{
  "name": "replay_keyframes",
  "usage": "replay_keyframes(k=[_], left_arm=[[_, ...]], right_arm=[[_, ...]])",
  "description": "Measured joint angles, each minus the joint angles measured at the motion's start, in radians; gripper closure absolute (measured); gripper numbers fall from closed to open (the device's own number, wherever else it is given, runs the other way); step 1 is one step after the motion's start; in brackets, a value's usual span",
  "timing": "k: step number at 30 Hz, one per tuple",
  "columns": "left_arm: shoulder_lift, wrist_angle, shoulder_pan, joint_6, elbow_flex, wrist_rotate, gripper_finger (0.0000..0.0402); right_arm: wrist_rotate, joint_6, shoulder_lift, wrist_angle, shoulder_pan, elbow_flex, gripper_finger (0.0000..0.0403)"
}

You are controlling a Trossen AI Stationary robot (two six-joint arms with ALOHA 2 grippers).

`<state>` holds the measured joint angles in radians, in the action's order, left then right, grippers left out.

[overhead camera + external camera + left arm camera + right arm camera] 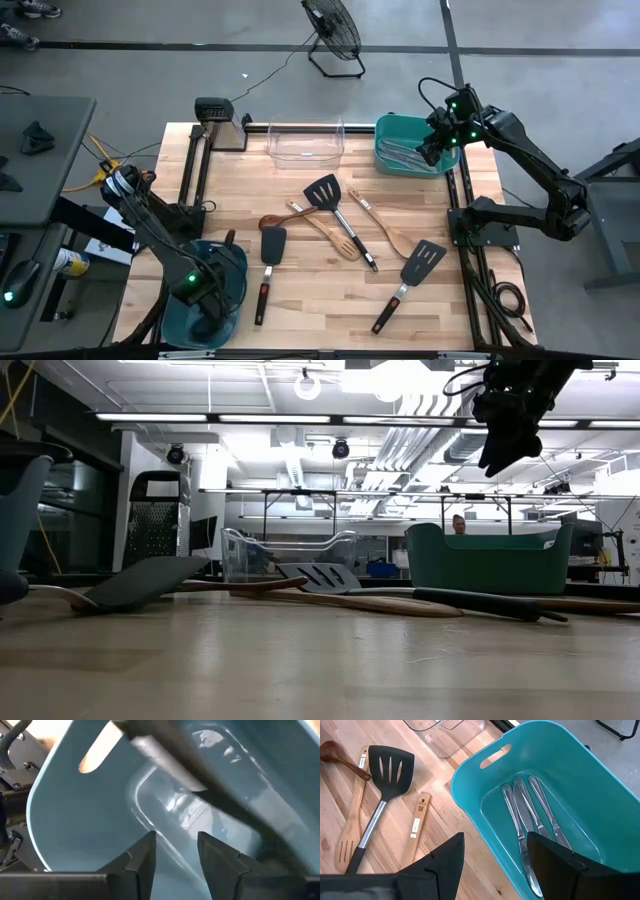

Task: Pick & Place Kitchen Items
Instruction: Put the wooden spoon into the blue bin

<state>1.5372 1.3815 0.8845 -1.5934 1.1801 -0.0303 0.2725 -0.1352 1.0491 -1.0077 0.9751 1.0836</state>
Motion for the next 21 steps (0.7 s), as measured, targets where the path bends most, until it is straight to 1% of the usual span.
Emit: replay_keyframes(k=[8,11,15,21], left_arm=[[-0.001,0.002,-0.001,-0.008,0.005,0.016,0.026],[-0.001,0.019,-0.001,-0.014,0.029,0.023,0.026],[-0.002,0.086,-0.001,-0.037,0.079,0.02,0.026],[-0.003,0.163,-0.001,-0.066,0.158,-0.057,0.0259]], right_arm=[[0.0,0.0,0.0,0.0,0.0,0.0,0.0195],[0.0,0.0,0.0,-0.001,0.0,0.0,0.0195],[0.0,0.0,0.0,-0.001,0.0,0.0,0.0195],[0.0,-0.001,0.0,-0.001,0.0,0.0,0.0195]])
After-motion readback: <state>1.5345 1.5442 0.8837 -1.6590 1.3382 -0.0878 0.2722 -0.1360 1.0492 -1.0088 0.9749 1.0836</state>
